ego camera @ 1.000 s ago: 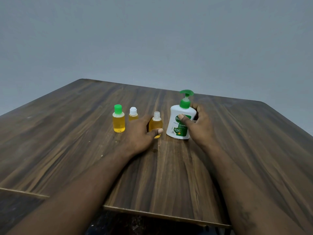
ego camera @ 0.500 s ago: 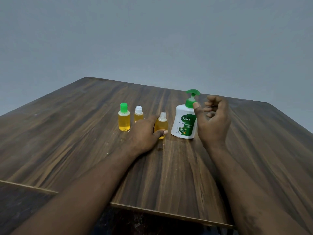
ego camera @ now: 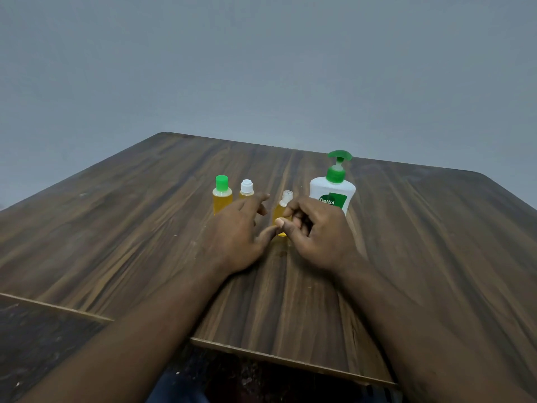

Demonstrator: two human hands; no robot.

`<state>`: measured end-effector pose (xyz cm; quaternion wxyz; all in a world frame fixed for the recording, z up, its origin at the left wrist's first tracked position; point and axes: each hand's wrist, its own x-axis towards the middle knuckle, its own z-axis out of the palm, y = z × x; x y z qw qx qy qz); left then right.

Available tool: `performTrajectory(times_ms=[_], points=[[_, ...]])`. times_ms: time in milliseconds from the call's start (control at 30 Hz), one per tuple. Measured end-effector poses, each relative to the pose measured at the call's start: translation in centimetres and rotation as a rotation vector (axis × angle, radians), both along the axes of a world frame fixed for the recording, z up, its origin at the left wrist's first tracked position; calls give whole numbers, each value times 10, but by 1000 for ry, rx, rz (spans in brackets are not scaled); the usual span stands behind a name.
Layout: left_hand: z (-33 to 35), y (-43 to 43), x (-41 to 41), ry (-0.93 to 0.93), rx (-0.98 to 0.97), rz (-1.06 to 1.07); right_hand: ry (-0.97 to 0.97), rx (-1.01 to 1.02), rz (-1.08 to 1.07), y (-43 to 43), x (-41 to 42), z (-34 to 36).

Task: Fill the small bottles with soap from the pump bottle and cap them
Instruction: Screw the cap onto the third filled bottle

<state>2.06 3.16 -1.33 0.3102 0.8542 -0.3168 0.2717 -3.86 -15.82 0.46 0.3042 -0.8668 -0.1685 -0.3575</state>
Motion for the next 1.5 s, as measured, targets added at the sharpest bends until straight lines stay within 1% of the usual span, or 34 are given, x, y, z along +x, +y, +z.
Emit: performTrajectory(times_ms=[133, 200, 267, 367, 500, 567, 600, 633, 667, 700, 767, 800, 867, 1033, 1167, 1233, 1267, 1333, 1400, 1500], points=[[-5, 20, -1, -31, -31, 90, 81, -34, 5, 0, 0, -3], [-9, 27, 6, 16, -48, 153, 105, -50, 0, 1, 0, -3], [-12, 29, 11, 107, -40, 224, 118, -62, 1, 2, 0, -5], [-14, 26, 13, 175, -11, 286, 135, -80, 4, 3, 1, -6], [-14, 26, 14, 167, 119, 283, 144, -91, 3, 3, 2, -6], [-13, 25, 13, 169, 146, 273, 147, -92, 12, 4, 2, -5], [-12, 24, 11, 178, 118, 265, 145, -91, 21, 4, 1, -5], [-11, 23, 8, 205, 48, 251, 138, -87, 29, 5, 1, -5], [-9, 21, 5, 267, -72, 210, 127, -79, 38, 5, 0, -4], [-7, 19, 3, 367, -228, 135, 114, -65, 46, 6, 0, -3], [3, 15, -5, 610, -510, -98, 100, -32, 69, 6, 0, -1], [7, 13, -9, 702, -596, -212, 100, -24, 83, 7, 0, 0], [10, 9, -14, 788, -658, -360, 81, -38, 103, 8, 0, 1], [7, 6, -12, 792, -670, -439, -22, -65, 76, 6, -1, 3], [8, -1, -14, 803, -714, -503, 0, -107, 68, 3, 2, 3], [6, -5, -13, 772, -704, -471, -38, -79, 36, 1, 1, 4], [4, -6, -13, 742, -689, -424, -75, -30, 5, 0, 1, 7], [1, -9, -12, 625, -621, -275, -160, 114, -62, -5, 1, 12], [-2, -12, -10, 488, -481, -147, -204, 210, -129, -10, 3, 16], [-1, -19, -8, 378, -265, -94, -148, 201, -166, -9, 8, 13]])
